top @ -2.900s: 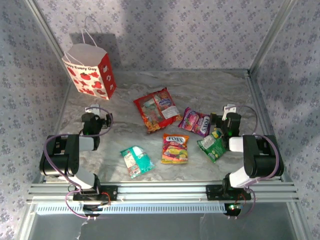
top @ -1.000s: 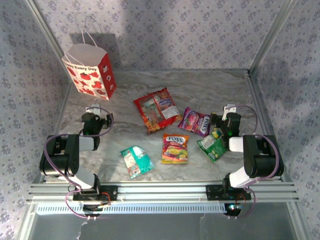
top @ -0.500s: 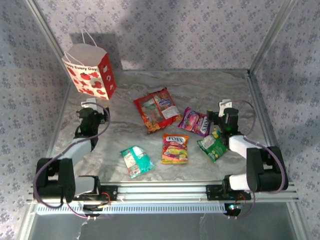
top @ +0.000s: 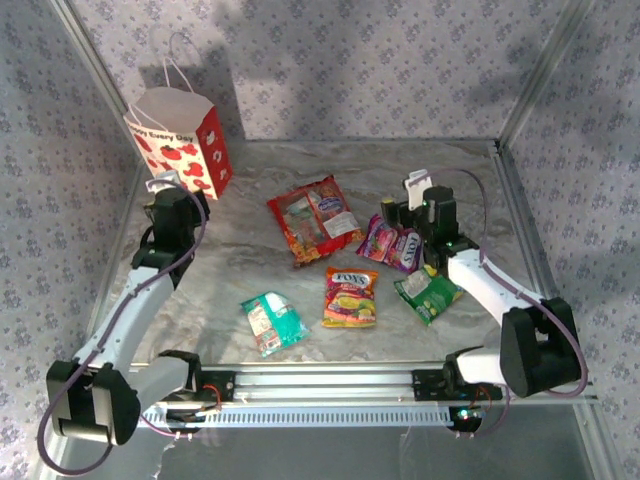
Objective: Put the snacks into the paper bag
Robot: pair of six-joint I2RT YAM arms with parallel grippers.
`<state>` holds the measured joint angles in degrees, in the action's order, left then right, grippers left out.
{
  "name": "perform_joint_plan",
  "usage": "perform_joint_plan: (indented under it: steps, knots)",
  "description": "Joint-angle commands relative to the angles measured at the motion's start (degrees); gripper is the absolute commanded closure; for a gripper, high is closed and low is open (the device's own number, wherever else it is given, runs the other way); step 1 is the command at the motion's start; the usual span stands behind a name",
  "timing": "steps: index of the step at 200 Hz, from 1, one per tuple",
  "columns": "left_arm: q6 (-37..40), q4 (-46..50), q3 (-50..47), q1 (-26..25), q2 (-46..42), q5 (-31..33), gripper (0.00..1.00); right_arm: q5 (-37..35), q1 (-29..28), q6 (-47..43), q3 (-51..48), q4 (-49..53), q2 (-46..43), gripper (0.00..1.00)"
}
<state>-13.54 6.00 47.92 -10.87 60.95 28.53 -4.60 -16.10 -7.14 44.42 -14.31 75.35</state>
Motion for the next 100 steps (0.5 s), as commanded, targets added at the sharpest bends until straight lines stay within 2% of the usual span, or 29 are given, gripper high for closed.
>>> perform_joint_plan:
  steps: [1, 19, 47, 100]
  knots:
    - [-3.6, 7.2, 5.9, -1.5, 0.7, 5.5, 0.22, 2.0, -1.7, -1.3, 5.2, 3.9, 1.9, 0.02]
    - [-7.6, 15.0, 12.8, -1.8, 4.8, 8.5, 0.3, 2.4, -2.8, -1.3, 8.1, 5.5, 3.7, 0.02]
    - [-12.0, 27.0, 28.0, -2.0, 12.9, 10.3, 0.27, 0.9, -4.8, -0.5, 9.5, 4.3, 4.6, 0.03]
    - [-19.0, 38.8, 49.3, -2.3, 26.1, 14.9, 0.25, 0.8, -7.3, -1.6, 11.9, 4.8, 5.3, 0.03]
